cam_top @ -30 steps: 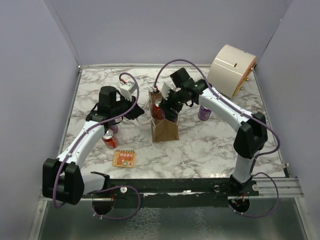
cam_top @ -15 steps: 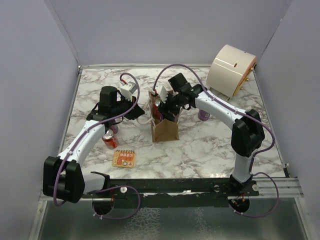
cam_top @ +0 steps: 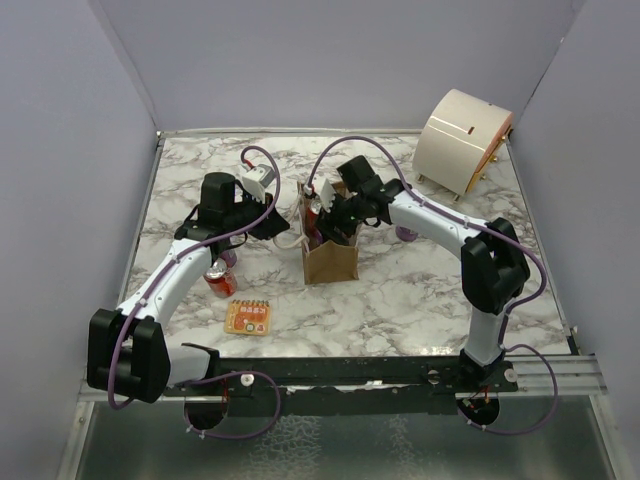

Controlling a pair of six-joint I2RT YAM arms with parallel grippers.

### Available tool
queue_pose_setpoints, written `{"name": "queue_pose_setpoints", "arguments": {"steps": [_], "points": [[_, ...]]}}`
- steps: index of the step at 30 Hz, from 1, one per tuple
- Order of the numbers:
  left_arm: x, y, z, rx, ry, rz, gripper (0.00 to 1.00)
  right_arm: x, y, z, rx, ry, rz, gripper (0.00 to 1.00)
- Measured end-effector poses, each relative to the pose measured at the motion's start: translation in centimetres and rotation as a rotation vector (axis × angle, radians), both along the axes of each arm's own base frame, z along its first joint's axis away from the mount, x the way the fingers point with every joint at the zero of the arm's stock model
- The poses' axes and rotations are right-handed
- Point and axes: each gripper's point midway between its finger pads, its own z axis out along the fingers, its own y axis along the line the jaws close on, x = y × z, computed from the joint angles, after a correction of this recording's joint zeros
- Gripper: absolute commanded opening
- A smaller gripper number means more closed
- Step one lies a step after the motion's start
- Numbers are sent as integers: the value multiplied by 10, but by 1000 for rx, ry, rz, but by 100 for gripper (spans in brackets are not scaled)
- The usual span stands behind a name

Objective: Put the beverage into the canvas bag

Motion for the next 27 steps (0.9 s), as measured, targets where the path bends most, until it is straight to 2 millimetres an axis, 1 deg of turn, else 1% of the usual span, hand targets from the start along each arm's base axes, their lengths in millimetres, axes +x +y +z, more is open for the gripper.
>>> {"name": "queue_pose_setpoints", "arguments": {"steps": [27], "points": [[0, 0, 0, 1, -2, -1, 0, 4, 16, 8, 90, 17, -36, 1]]}}
